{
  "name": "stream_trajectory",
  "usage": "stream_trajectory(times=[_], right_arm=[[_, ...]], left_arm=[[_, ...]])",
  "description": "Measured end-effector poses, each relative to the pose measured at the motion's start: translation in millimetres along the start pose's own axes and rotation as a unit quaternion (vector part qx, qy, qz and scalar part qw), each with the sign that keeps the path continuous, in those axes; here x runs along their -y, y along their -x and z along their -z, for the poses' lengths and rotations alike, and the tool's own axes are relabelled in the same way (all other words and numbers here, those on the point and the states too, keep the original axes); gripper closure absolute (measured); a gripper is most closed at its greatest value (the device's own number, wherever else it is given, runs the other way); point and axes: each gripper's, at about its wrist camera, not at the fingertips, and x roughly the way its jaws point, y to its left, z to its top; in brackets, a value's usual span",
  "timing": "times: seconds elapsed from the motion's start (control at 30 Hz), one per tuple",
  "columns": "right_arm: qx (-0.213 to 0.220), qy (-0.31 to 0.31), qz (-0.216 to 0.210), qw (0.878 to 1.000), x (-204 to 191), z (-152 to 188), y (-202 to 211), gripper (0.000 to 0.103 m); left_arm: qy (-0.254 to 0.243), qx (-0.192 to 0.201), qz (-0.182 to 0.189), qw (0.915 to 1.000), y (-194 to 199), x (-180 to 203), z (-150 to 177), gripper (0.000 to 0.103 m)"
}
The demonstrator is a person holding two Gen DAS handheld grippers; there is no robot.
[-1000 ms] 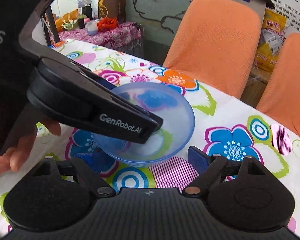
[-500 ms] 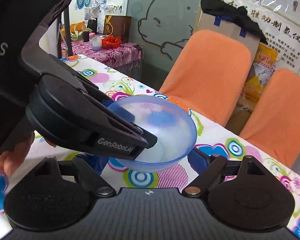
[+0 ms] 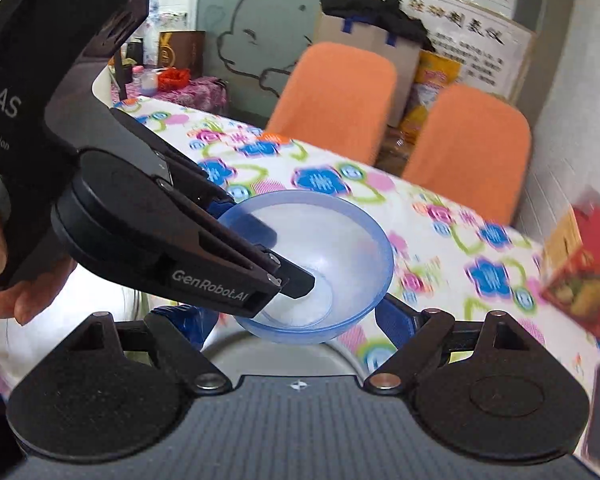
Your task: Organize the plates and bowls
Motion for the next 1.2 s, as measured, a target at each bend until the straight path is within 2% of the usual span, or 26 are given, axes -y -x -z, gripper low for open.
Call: stream_trajectory(times=[0.2, 0.37, 0.4, 0.43, 0.47, 0.5, 0.8, 1.07, 1.13, 1.2], right_arm=[[-0.009, -0.032, -0.01, 0.999, 4, 41, 7, 0.031], [-0.007, -0.038, -0.021, 0.999, 3, 70, 13, 0.031], [-0.008, -0.034, -0.017, 0.999, 2, 72, 13, 0.03], [-0.011, -0.03, -0.019, 0.999, 2, 76, 15, 0.03], [-0.01, -0.033, -0.023, 0.999, 3, 79, 16, 0.03], [-0.008, -0.038, -0.024, 0.999, 5, 83, 18, 0.03], [-0.016, -0.078, -0.027, 0.996, 11, 114, 48, 0.03], [0.032, -0.119, -0.031, 0.992, 9, 108, 57, 0.029], [0.049, -0.118, -0.016, 0.992, 7, 101, 57, 0.029], [0.063, -0.117, 0.0, 0.991, 6, 96, 56, 0.029]], left_arm=[[-0.015, -0.032, 0.003, 0.9994, -15, 37, 29, 0.075], [-0.025, -0.049, -0.011, 0.9984, -21, 44, 41, 0.074], [-0.027, -0.051, -0.017, 0.9982, -22, 45, 41, 0.065], [-0.028, -0.053, -0.019, 0.998, -23, 45, 41, 0.041], [-0.025, -0.05, -0.021, 0.9982, -22, 44, 41, 0.028], [-0.021, -0.048, -0.02, 0.9984, -20, 43, 41, 0.019], [-0.012, -0.012, -0.032, 0.9994, 8, 33, 36, 0.015], [0.043, 0.028, -0.052, 0.9973, 39, 14, 50, 0.008], [0.067, 0.041, -0.067, 0.9947, 48, 9, 55, 0.001], [0.09, 0.054, -0.073, 0.9918, 57, 5, 61, 0.001]])
